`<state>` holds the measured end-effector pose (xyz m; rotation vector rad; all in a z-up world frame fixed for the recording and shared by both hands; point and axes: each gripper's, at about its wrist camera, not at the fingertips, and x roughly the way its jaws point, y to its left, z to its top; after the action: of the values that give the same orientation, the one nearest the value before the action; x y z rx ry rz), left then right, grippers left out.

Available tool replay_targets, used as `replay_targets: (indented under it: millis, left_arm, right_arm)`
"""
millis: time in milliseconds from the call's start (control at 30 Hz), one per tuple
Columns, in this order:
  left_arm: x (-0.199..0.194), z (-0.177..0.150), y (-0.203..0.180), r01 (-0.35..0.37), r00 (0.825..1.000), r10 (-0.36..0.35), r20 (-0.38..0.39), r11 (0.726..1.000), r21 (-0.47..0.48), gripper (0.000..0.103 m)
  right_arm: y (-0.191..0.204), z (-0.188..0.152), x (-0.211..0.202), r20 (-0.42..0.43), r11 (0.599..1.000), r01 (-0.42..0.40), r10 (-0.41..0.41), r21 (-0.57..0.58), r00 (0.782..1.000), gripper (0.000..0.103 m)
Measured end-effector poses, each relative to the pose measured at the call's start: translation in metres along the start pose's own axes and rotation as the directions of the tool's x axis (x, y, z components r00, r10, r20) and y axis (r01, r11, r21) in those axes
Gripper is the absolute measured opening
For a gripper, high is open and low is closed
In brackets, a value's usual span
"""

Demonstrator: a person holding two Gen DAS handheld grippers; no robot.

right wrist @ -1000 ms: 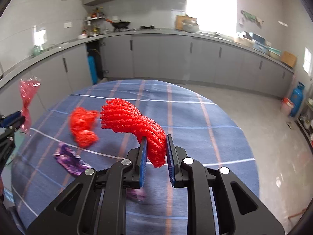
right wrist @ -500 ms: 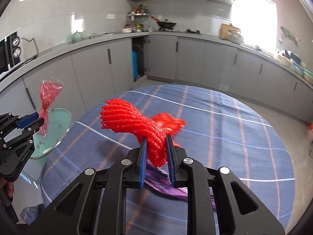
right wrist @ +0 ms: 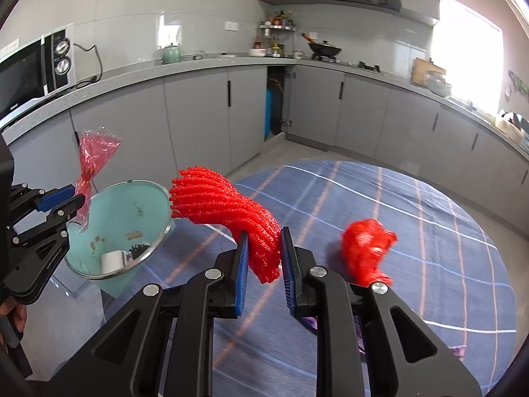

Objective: Collect trash
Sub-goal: 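Carry the red bag and red net over the teal wastebasket and open both tools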

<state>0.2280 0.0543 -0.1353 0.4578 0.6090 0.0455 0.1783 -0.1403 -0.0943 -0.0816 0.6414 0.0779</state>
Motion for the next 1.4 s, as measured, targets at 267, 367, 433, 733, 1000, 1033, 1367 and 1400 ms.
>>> replay_targets:
  millis: [267,367,433,733,1000,1033,1367,1400]
  left_arm:
    - [0.011,-0.008,0.029,-0.054,0.998,0.053,-0.027,0.998,-0.036,0.016]
    - [0.016,-0.01,0.036,-0.077,0.996,0.075,-0.041,0.996,-0.04,0.017]
    - [0.019,-0.011,0.042,-0.093,0.995,0.091,-0.046,0.995,-0.045,0.017]
    - [0.029,-0.022,0.056,-0.125,0.989,0.119,-0.087,0.99,-0.063,0.017]
    - [0.038,-0.027,0.07,-0.16,0.982,0.151,-0.114,0.985,-0.071,0.017]
    - [0.039,-0.028,0.071,-0.162,0.981,0.153,-0.116,0.984,-0.073,0.017]
    - [0.042,-0.03,0.073,-0.17,0.98,0.161,-0.118,0.983,-0.07,0.017]
    - [0.041,-0.03,0.073,-0.17,0.98,0.161,-0.118,0.983,-0.071,0.017]
  right_arm:
    - [0.031,0.006,0.013,0.0,0.998,-0.04,0.041,-0.038,0.999,0.019]
    - [0.041,0.007,0.017,-0.003,0.997,-0.053,0.053,-0.05,0.999,0.019]
    - [0.046,0.009,0.02,-0.006,0.997,-0.059,0.059,-0.057,0.998,0.019]
    - [0.068,0.014,0.032,-0.015,0.992,-0.093,0.092,-0.083,0.996,0.019]
    - [0.083,0.017,0.045,-0.029,0.987,-0.12,0.118,-0.102,0.993,0.019]
    - [0.085,0.017,0.046,-0.03,0.987,-0.122,0.12,-0.104,0.992,0.019]
    - [0.093,0.019,0.053,-0.036,0.984,-0.139,0.135,-0.113,0.99,0.019]
    - [0.094,0.02,0.054,-0.037,0.984,-0.14,0.137,-0.113,0.99,0.019]
